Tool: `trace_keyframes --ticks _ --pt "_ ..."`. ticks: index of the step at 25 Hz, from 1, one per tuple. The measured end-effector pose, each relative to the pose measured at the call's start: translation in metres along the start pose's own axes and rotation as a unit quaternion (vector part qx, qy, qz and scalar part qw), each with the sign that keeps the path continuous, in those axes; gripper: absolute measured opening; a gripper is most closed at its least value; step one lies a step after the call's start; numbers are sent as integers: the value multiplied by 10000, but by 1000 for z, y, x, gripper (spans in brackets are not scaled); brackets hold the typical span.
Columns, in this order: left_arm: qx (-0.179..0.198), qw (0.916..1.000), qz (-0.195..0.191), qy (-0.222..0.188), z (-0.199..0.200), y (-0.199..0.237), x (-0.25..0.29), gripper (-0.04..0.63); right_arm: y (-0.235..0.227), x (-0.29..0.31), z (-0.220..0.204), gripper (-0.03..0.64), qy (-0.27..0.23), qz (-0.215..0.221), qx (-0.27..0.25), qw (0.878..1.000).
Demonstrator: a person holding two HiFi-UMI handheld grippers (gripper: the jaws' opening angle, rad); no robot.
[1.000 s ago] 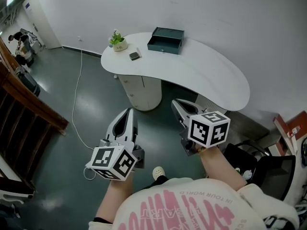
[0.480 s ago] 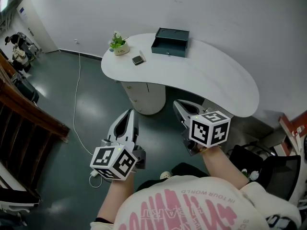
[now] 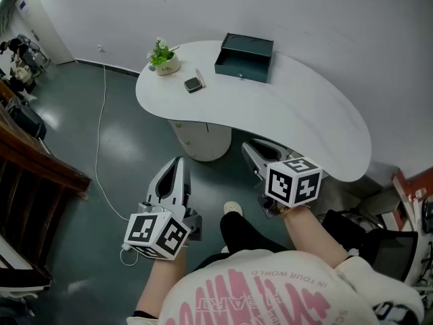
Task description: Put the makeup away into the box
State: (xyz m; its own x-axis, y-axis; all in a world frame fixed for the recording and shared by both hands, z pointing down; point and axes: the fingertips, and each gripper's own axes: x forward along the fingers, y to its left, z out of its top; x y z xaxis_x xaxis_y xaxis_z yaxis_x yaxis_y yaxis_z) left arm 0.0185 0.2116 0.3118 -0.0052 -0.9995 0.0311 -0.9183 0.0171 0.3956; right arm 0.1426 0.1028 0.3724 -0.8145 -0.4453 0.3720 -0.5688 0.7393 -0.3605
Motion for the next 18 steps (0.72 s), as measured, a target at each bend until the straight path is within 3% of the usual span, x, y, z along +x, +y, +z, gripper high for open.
trace_keyframes --ticks 18 --pt "165 9970 681 -332 67 90 137 2 -66 171 94 84 288 503 -195 9981"
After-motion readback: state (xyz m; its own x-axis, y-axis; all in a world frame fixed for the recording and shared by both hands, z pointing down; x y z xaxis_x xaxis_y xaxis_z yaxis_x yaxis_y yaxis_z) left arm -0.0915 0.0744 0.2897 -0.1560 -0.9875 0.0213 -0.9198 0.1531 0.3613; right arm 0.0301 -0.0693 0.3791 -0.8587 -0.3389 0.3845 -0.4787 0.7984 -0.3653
